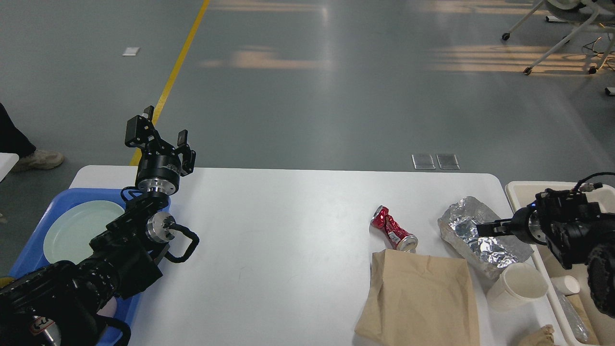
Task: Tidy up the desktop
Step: 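Grasp the crumpled foil wrapper with the right gripper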
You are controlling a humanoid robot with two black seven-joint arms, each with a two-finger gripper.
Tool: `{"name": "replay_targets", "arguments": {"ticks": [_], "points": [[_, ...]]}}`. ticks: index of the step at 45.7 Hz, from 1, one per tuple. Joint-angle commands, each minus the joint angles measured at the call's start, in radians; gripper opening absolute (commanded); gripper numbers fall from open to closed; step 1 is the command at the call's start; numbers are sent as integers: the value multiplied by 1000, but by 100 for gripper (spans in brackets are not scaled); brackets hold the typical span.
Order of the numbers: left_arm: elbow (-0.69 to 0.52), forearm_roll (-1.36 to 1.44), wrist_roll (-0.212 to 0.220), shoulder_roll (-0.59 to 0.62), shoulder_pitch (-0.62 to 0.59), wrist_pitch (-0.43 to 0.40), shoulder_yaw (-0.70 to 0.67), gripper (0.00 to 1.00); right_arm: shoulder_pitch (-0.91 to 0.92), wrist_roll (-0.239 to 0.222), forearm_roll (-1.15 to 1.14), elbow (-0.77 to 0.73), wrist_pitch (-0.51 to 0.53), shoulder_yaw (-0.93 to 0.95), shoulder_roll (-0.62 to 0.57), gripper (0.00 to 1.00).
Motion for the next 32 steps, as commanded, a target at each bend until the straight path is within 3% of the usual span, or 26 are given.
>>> {"name": "replay_targets", "arguments": {"ticks": [1, 9, 27, 32], "points": [[0, 0, 0, 0, 0, 0, 0, 96, -13, -1, 15, -2, -14, 7, -2, 97], [0, 0, 0, 0, 0, 0, 0, 96, -27, -1, 52, -1, -12, 7, -2, 57], [0, 0, 0, 0, 0, 0, 0, 96, -28, -4, 55, 1, -9, 39, -2, 22], [0, 0, 0, 0, 0, 0, 0, 96, -27, -4, 55, 1, -9, 68, -1, 4]]}}
